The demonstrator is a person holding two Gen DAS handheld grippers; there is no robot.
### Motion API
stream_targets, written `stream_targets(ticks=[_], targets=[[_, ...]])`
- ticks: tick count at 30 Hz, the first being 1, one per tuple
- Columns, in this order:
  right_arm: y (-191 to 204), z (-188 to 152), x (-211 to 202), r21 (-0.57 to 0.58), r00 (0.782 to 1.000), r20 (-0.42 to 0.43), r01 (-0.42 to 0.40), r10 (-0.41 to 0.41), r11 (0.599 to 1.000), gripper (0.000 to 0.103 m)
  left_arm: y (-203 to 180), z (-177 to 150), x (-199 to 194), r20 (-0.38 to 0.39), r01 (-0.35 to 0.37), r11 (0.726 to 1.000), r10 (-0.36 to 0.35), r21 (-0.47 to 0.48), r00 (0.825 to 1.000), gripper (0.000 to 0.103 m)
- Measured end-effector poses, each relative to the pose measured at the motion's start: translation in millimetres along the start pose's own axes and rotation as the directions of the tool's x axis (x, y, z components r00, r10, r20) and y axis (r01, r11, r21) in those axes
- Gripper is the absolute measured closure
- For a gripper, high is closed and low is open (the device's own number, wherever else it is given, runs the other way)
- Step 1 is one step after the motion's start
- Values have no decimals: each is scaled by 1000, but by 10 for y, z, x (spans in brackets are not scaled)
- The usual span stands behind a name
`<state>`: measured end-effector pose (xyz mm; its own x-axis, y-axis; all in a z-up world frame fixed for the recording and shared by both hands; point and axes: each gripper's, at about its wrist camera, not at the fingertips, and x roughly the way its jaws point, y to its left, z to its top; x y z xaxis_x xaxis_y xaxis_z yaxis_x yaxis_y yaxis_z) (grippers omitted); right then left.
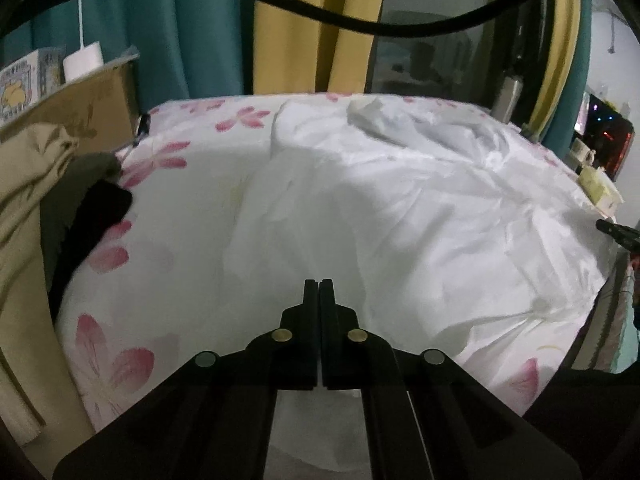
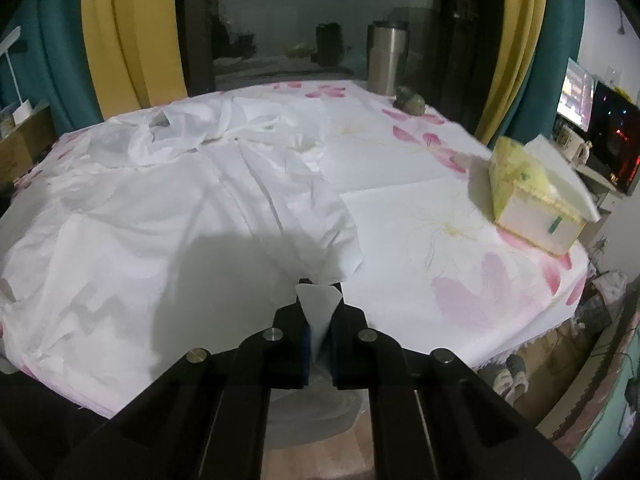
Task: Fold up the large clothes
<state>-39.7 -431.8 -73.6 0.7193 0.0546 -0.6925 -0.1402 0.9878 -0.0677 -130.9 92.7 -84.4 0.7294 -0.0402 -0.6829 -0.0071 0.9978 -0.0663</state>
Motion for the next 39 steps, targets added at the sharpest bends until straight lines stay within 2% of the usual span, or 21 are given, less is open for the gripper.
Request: stream_targets(ticks=[10, 22, 25, 31, 39], targets=[[75, 320, -161, -55, 996, 81, 44, -39, 998, 96, 43, 263, 45, 57, -32, 999, 33, -3, 998, 103], [61, 861, -90, -84, 988, 153, 43, -30, 996, 97, 124, 673, 431, 72, -87, 996, 86, 9, 994, 103], [81, 994, -43, -98, 985, 164, 73, -56, 992, 97, 134, 787, 514, 79, -105, 994, 103, 19, 992, 103], [-15, 1273, 40, -70, 982, 187, 53, -39, 996, 97, 158, 1078, 577, 114, -109, 994, 105, 26, 988, 103], [-181, 1535, 297, -22, 987, 159, 16, -12, 1000, 97, 217, 1450, 719, 156, -87, 996, 85, 4, 984, 103]])
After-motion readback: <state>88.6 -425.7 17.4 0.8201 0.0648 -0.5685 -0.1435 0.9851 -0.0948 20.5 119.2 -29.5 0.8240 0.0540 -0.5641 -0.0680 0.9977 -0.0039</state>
